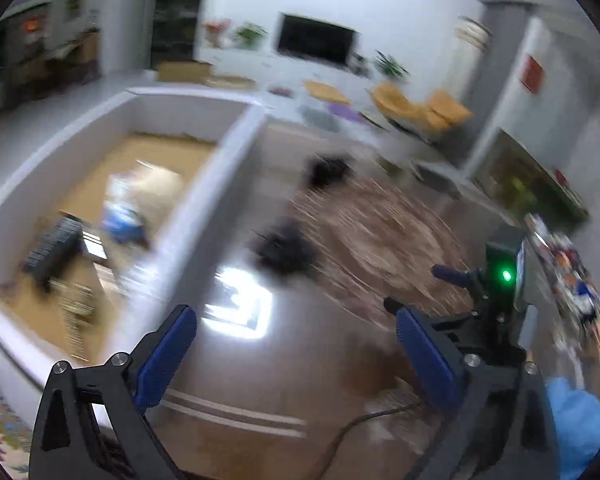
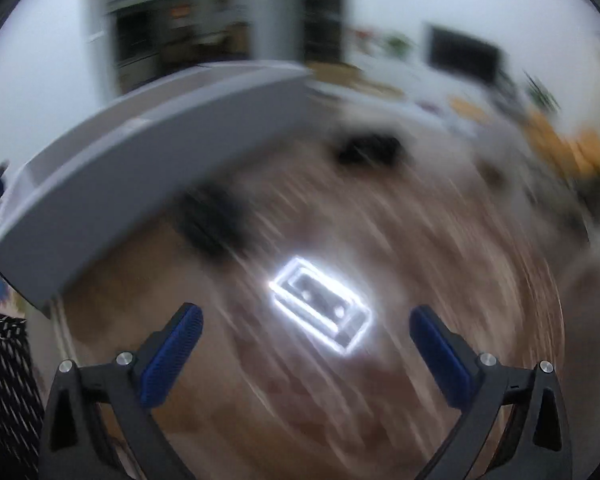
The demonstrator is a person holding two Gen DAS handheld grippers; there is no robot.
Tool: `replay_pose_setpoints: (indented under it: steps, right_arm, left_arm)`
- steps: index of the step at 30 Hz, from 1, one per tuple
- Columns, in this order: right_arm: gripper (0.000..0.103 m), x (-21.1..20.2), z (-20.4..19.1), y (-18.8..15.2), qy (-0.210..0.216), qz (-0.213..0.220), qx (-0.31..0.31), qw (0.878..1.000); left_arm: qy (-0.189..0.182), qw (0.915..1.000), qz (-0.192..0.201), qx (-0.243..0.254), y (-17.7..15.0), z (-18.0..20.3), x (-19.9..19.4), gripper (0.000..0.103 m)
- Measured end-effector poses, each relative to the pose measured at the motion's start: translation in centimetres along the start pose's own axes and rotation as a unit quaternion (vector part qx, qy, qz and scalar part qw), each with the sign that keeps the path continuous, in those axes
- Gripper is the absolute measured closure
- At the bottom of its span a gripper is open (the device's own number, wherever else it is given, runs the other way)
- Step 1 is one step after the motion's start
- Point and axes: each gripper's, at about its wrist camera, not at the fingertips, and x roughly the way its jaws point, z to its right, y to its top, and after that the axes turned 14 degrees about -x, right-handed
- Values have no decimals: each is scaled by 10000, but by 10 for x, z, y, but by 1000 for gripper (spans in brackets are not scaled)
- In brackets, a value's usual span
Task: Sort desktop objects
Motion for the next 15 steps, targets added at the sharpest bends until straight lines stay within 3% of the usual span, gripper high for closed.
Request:
replay_pose_setpoints:
  steps: [4,9,11,15]
  right_arm:
    - [0,-11,32,-47,-525,-354,458,9969]
    - [0,-13,38,-46,-552,-418,338,9970]
    - [0,-11,33,-41,-483,-448,328,9973]
    - [0,-4,35,-40,-480,-491,380,9969]
  left_arm:
    - [285,9986,-334,309,-32,20,67,1]
    - [965,9921,-689,399,-54,17,132,2]
    - [1097,9915,-446,541,-58,22,135,1]
    - [1095,9914,-319,649,-66,26,138,0]
